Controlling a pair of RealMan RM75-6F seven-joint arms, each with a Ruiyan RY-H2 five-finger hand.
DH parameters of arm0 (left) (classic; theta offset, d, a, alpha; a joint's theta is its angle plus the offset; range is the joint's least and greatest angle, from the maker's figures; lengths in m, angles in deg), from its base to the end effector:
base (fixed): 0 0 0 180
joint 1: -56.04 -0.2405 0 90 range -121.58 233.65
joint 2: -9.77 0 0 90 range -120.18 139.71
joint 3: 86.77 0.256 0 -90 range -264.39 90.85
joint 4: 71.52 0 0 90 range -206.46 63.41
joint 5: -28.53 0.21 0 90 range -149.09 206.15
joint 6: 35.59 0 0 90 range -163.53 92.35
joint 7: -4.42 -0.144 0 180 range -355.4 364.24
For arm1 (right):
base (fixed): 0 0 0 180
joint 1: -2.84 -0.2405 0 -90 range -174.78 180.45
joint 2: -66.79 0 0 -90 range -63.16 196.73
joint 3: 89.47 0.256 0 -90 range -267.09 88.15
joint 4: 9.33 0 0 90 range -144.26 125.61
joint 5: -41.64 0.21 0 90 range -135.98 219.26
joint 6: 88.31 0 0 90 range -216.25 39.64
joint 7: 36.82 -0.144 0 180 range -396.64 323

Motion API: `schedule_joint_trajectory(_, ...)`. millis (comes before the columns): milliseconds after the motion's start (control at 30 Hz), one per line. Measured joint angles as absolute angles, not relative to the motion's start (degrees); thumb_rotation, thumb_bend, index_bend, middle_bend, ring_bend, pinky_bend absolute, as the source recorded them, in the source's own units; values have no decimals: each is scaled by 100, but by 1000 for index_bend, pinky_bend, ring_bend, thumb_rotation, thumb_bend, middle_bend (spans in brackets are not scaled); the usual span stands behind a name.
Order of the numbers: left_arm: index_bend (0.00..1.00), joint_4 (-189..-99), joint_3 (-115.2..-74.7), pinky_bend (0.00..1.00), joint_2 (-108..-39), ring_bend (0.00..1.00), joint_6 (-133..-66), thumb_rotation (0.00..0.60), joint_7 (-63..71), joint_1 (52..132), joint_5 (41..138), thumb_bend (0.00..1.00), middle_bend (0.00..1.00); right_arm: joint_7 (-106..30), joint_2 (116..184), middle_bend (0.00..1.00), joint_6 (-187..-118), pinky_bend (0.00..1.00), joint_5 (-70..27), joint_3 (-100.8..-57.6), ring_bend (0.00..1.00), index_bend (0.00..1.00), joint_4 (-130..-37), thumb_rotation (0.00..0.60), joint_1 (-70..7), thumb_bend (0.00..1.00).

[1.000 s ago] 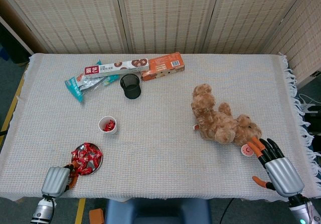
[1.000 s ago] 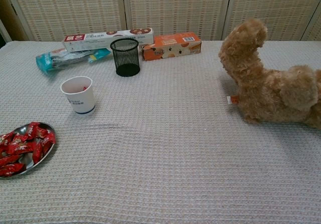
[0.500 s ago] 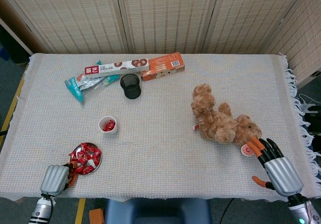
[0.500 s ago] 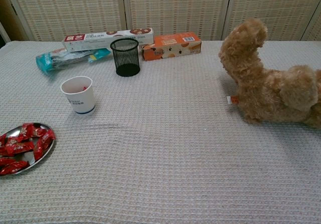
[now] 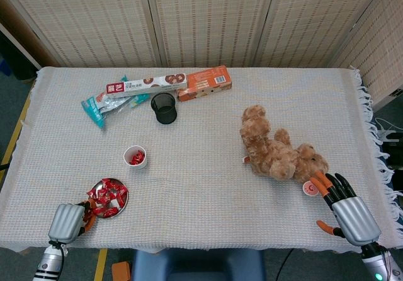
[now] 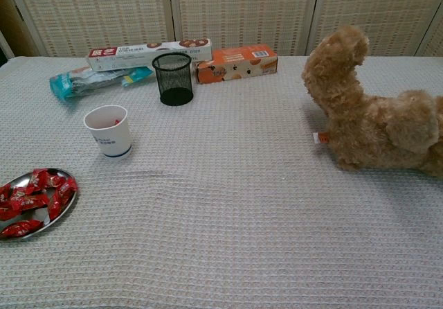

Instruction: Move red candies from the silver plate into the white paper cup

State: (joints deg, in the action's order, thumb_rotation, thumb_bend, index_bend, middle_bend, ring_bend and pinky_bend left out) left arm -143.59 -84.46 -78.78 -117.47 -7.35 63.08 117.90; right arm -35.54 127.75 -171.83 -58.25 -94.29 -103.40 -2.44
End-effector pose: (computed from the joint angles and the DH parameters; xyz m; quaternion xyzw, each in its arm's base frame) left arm -0.3151 0.1735 0.0246 -0.6786 -0.3524 -0.3329 0.5518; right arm -0.2899 -0.1490 0.1396 0.7006 -0.3636 0.3669 0.4924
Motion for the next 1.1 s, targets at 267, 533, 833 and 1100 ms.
schedule_joint_trajectory(267, 496, -14985, -8637, 1000, -7549, 872, -11694, 600, -816, 6550, 11866, 371, 625, -3523, 12789, 0, -17140, 0, -5759, -9406, 0, 0, -10347, 600, -260, 64)
schedule_joint_trajectory(533, 505, -15777, -9073, 1000, -7259, 874, -11138, 600, -1091, 7119, 11708, 371, 625, -3487, 12803, 0, -17102, 0, -5643, -9357, 0, 0, -10348, 600, -271, 65)
schedule_joint_trajectory(833, 509, -16314, -9787, 1000, -7222, 875, -10344, 600, -1730, 7964, 11032, 375, 625, -3459, 12817, 0, -17048, 0, -5485, -9292, 0, 0, -10352, 600, -281, 65)
schedule_joint_trajectory(1100, 515, -16129, -10144, 1000, -7559, 875, -9894, 600, -2165, 8554, 10293, 377, 624, -3483, 12801, 0, -17054, 0, -5435, -9269, 0, 0, -10350, 600, -279, 64)
